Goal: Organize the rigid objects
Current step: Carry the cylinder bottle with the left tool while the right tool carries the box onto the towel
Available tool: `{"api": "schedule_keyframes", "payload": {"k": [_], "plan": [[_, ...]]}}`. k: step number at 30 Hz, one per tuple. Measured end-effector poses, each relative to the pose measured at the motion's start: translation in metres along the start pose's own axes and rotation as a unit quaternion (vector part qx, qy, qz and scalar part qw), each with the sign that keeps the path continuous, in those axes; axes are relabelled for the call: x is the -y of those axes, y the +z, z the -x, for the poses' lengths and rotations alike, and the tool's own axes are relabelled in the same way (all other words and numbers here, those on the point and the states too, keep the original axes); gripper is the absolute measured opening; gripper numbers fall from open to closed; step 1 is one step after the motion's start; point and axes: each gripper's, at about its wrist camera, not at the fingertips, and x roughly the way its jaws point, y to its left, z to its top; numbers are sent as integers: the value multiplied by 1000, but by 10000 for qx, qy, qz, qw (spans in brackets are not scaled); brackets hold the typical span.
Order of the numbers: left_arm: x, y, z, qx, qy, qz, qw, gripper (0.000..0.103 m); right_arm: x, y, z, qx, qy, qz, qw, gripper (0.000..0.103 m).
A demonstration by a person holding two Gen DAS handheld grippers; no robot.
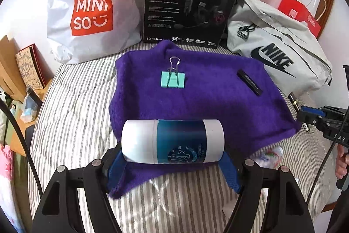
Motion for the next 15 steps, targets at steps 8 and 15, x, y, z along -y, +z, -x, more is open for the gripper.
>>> {"api": "schedule_keyframes", "payload": {"k": [8, 15], "plan": [[-2, 26, -29, -64, -20, -13, 10000, 74, 7, 23, -42, -283, -172, 25, 9994, 23], [-2, 41, -53, -159, -63, -49, 9998, 74, 9, 23, -78, -659, -248, 186, 9973, 23]]}}
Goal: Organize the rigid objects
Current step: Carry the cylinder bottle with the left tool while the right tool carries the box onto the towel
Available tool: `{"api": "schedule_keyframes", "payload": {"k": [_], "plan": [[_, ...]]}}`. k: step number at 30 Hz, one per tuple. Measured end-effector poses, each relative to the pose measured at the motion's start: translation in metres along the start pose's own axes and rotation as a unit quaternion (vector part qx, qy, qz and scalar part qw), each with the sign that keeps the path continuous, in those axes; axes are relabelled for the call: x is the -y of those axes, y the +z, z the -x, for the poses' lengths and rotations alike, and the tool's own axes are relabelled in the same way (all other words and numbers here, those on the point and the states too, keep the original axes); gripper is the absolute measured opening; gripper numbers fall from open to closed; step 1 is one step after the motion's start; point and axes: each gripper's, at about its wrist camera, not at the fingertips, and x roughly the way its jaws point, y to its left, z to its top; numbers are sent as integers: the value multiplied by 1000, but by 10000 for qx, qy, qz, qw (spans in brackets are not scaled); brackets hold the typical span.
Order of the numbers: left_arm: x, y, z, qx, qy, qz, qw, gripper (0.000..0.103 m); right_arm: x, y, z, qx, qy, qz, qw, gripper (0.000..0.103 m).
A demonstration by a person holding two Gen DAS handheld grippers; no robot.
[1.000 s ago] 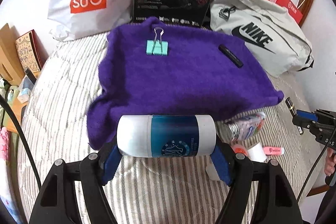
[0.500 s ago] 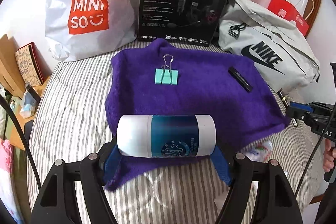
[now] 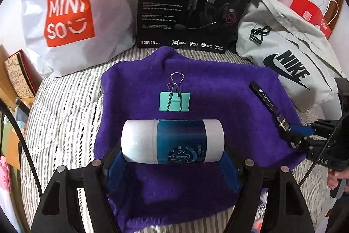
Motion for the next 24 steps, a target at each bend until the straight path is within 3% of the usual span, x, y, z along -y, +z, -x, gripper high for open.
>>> {"api": "schedule_keyframes", "payload": {"k": [15, 24], "plan": [[3, 12, -34, -280, 70, -85, 9995, 74, -1, -5, -12, -21, -69, 159, 9998, 23], [13, 14, -54, -415, 472, -385, 9973, 74, -4, -5, -13, 7, -97, 336, 9994, 24]]}}
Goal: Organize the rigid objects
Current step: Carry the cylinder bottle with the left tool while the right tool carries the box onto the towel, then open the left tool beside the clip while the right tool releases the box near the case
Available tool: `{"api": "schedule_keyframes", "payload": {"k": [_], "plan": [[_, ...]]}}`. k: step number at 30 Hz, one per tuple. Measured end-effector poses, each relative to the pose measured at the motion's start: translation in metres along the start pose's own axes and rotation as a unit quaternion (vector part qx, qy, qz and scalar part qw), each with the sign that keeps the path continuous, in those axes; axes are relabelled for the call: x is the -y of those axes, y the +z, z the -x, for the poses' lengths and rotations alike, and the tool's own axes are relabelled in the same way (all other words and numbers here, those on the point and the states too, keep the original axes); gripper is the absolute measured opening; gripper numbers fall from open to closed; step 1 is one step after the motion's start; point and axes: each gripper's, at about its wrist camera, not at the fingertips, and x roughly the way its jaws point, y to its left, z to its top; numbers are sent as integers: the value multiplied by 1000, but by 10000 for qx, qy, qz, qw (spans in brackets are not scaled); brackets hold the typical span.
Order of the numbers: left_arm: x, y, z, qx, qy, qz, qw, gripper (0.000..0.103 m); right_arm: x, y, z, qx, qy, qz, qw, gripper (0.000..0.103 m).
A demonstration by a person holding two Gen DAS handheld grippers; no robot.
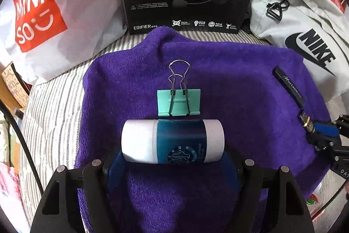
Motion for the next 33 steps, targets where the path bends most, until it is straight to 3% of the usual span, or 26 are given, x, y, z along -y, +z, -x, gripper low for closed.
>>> {"api": "schedule_keyframes", "payload": {"k": [7, 15, 19, 26, 33], "plan": [[2, 0, -2, -53, 27, -41, 10000, 75, -1, 0, 1, 13, 3, 55, 10000, 26], [5, -7, 0, -257, 56, 11, 9997, 81, -7, 1, 4, -20, 73, 179, 9998, 47], [3, -15, 5, -384, 48, 177, 9991, 81, -4, -1, 16, 85, 64, 29, 9999, 48], [4, -31, 42, -190, -24, 372, 9991, 81, 3, -17, 54, 401, 38, -347, 9986, 53], [31, -63, 90, 39, -254, 262, 9993, 81, 4, -53, 87, 604, 94, -583, 9964, 53]]}}
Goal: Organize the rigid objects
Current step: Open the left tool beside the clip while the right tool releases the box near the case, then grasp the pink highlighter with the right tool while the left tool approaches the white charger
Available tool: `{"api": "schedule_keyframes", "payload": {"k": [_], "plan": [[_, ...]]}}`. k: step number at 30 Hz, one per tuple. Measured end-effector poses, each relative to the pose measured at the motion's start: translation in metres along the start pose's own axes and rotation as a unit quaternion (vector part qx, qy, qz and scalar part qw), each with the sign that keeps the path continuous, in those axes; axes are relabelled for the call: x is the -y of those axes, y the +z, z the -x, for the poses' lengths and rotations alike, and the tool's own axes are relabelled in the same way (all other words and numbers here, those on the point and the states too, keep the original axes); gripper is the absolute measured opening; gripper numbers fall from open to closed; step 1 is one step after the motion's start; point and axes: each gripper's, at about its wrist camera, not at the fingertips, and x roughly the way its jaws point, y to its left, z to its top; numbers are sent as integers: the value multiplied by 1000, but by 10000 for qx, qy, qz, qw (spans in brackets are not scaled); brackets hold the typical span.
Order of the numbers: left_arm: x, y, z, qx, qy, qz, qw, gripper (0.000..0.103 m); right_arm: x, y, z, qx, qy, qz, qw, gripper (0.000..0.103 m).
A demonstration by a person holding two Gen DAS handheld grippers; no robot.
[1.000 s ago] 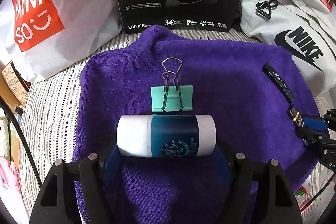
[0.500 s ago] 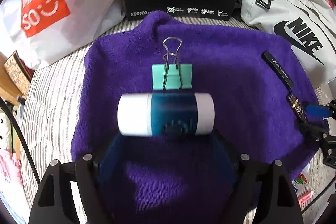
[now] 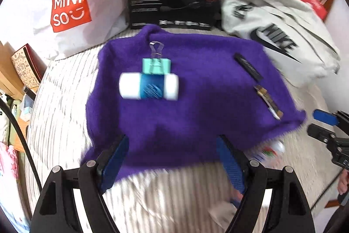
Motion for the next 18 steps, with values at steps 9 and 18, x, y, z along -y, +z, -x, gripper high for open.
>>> {"api": "schedule_keyframes", "payload": {"k": [9, 18], "plan": [[36, -63, 18, -153, -303, -57, 9994, 81, 11, -61, 30, -8, 69, -392, 9992, 53], [36, -87, -3, -446, -286, 173, 9984, 84, 13, -89, 44, -19, 73, -548, 9985, 53]]}}
